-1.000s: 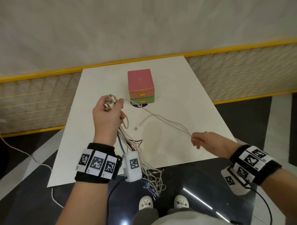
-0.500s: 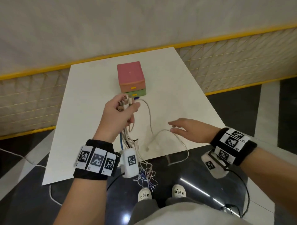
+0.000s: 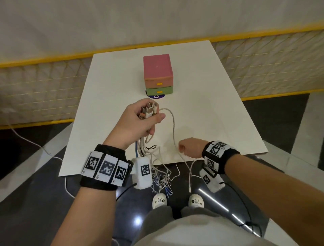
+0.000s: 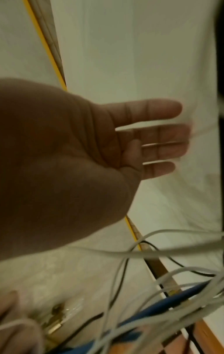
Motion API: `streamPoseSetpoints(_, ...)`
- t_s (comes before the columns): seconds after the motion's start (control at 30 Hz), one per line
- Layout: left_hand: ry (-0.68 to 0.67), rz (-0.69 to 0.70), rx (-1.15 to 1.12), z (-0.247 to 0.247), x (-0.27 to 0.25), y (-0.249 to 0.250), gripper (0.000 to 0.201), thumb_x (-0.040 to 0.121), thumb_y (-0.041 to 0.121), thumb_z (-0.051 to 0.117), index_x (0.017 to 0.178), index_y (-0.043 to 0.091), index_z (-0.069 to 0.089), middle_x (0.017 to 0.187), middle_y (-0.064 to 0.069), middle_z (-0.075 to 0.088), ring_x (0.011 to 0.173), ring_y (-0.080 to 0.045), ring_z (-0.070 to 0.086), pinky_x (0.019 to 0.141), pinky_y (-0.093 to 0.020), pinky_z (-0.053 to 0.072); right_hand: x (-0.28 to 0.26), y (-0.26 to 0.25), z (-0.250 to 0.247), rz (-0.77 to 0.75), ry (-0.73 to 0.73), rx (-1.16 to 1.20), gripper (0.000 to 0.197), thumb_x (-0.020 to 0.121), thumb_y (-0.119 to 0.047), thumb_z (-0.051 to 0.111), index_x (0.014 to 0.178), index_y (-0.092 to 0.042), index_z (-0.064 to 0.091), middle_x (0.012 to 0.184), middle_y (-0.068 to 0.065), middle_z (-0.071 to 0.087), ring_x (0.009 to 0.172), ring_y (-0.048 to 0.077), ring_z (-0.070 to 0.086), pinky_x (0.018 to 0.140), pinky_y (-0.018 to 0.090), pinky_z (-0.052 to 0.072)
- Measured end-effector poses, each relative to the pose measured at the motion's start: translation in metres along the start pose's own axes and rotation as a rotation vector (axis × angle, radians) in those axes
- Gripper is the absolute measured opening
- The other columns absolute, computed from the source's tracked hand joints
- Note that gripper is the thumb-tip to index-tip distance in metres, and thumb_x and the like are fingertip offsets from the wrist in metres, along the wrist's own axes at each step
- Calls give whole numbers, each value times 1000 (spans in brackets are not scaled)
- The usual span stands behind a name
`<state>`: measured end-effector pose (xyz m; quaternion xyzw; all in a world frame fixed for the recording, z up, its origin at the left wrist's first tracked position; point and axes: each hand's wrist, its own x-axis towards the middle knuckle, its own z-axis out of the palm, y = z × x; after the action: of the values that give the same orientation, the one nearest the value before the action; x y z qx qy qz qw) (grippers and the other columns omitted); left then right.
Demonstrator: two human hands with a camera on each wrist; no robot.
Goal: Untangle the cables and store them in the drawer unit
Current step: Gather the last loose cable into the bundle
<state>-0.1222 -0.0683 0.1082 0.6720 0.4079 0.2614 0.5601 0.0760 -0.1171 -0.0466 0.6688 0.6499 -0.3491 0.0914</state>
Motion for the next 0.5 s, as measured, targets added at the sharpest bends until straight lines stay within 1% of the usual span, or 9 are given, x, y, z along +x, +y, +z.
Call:
streamPoseSetpoints(0.07,-27,-18,12,0,-2,-2,14,87,9,71,83,13,58,77,-9,65,46,-16,49,45,-20,36,-1,2,-9,5,84,47,34,88,-4,39,113,-18,57,119,6,59,107,25,55,89,32,42)
streamPoseSetpoints(0.13,-54,-37,39,3,-3,-5,12,88,9,70,85,14,60,87,-11,70,48,-16,53,47,-22,38,-2,3,-19,-9,143,57,37,85,-1,39,112,-19,57,116,5,60,104,24,55,88,31,42)
streamPoseSetpoints(0.17,-58,-40,63,3,-3,-5,9,88,8,69,88,15,62,85,-10,69,49,-16,56,48,-24,39,-3,2,-25,-29,169,71,37,84,-1,38,111,-18,57,115,5,60,104,24,56,88,32,43)
streamPoseSetpoints(0.23,-66,-27,137,5,-1,-5,10,89,6,67,96,11,62,72,-2,62,53,-18,63,49,-26,41,-9,-5,-39,-102,284,159,36,85,-1,38,111,-15,59,110,6,64,102,25,59,91,36,46)
streamPoseSetpoints(0.3,-101,-28,248,4,-1,-2,10,89,5,64,95,14,61,66,9,60,55,-17,66,50,-26,44,-16,-14,-54,-199,452,274,37,84,3,38,109,-12,61,104,6,66,98,23,61,89,37,48)
streamPoseSetpoints(0.33,-131,-35,306,2,-1,0,12,89,5,62,92,17,61,65,11,61,55,-16,66,50,-25,45,-19,-18,-62,-250,524,325,39,83,5,37,108,-11,62,102,5,66,97,21,61,89,36,49)
streamPoseSetpoints(0.4,-197,-40,385,-1,-2,7,17,87,3,59,90,20,62,69,9,62,56,-15,66,50,-23,46,-27,-28,-77,-346,612,416,44,80,10,34,109,-9,62,103,5,64,97,19,60,91,31,48)
streamPoseSetpoints(0.47,-227,-13,409,-5,-3,14,20,86,2,58,91,21,63,77,2,65,57,-14,67,53,-24,47,-36,-39,-88,-427,628,472,49,77,13,32,111,-7,60,108,6,63,101,17,59,92,21,45)
streamPoseSetpoints(0.5,-220,14,394,-6,-4,17,20,86,3,58,92,21,64,82,-1,66,57,-14,66,54,-24,48,-41,-45,-91,-462,612,496,50,76,15,32,113,-7,59,110,5,62,104,16,58,92,16,43)
